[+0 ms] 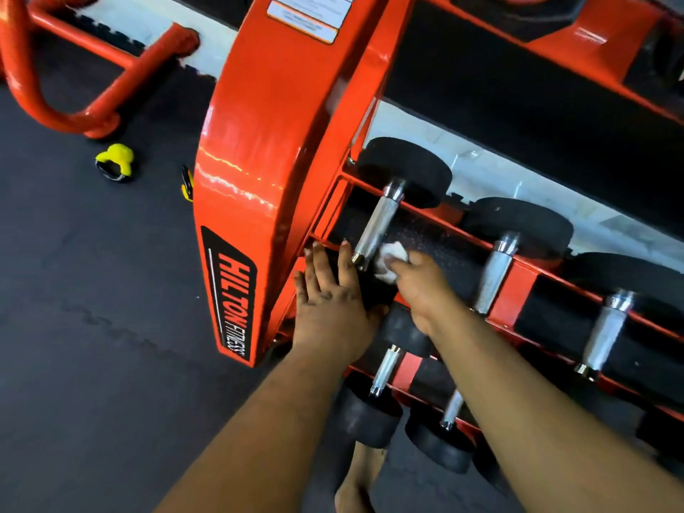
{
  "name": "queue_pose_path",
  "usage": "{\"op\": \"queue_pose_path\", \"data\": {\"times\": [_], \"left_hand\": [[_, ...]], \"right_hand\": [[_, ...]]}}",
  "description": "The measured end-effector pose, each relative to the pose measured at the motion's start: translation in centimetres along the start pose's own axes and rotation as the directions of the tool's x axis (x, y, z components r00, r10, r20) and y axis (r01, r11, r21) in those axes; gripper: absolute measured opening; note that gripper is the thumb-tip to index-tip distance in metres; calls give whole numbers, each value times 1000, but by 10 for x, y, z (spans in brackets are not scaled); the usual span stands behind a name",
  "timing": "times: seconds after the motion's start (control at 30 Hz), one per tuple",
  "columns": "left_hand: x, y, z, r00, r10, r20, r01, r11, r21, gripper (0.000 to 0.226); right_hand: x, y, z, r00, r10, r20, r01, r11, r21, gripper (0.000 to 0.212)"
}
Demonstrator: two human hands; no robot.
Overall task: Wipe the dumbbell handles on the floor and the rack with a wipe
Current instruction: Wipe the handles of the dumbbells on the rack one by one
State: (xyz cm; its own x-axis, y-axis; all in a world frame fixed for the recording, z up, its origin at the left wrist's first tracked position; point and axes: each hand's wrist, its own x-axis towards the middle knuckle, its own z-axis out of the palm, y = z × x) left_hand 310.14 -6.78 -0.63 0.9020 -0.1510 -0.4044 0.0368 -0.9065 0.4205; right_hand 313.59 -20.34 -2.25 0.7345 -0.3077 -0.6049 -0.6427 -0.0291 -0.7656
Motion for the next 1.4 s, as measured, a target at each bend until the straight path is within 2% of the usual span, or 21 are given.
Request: {"op": "queue_pose_path", "data": {"times": [0.1,0.13,0.17,0.27,0.33,0.37,0.43,0.5,0.57,0.67,0.73,0.8,0.9,1.0,1.07,1.13,1.2,1.3,1.4], "left_hand": [[-5,-9,2,998,43,-38,-45,997,-61,111],[-10,-16,3,997,54,-59,-59,994,-96,110],[-16,-23,5,995,58,-87,-71,985,-154,108],[-45,-44,19,989,5,-147,-65,910,-410,101],[-65,-60,36,995,-75,-63,25,815,-579,92],[-72,-67,43,994,-108,2,83,752,-654,79],[-83,-80,56,976,-137,172,220,598,-771,39],[-87,-95,67,947,-125,296,321,427,-846,22],[-87,-113,79,924,-140,357,383,364,-849,16],[-83,-136,98,913,-204,355,408,410,-815,18],[-81,-150,112,900,-271,340,429,425,-797,14],[-77,-163,128,895,-300,330,438,454,-776,14],[-75,-178,153,908,-280,312,417,524,-742,32],[-71,-187,176,907,-263,330,421,510,-750,48],[-67,-187,183,901,-245,359,435,499,-750,50],[-64,-188,187,898,-215,383,438,505,-744,45],[-60,-194,196,889,-215,404,457,444,-770,35],[-56,-203,206,860,-209,466,505,219,-835,16],[-52,-210,212,860,-202,469,504,192,-842,11]], "right_hand": [[-25,14,-8,987,-22,-162,57,976,210,28],[-36,20,-7,977,-28,-213,86,959,270,23],[-48,26,-7,969,-34,-245,114,941,320,13],[-86,47,7,962,-17,-271,143,880,452,28],[-104,68,22,962,66,-264,93,832,547,25],[-110,78,30,964,111,-241,51,814,578,22],[-119,101,47,964,201,-175,-59,802,595,17],[-123,129,62,956,274,-100,-176,814,554,15],[-122,154,73,941,335,-33,-272,816,510,25],[-113,183,80,934,356,-18,-319,859,401,28],[-103,197,78,955,298,-10,-287,927,241,20],[-94,208,75,965,256,54,-260,962,88,23],[-77,223,69,952,240,189,-249,968,22,35],[-57,236,66,905,284,316,-300,954,1,32],[-45,242,69,889,313,334,-292,950,-112,22],[-37,247,73,910,298,289,-266,953,-148,17],[-29,256,75,917,282,283,-266,959,-95,17],[-21,272,77,926,242,290,-248,969,-16,19],[-17,285,77,956,133,261,-130,991,-29,22]]}}
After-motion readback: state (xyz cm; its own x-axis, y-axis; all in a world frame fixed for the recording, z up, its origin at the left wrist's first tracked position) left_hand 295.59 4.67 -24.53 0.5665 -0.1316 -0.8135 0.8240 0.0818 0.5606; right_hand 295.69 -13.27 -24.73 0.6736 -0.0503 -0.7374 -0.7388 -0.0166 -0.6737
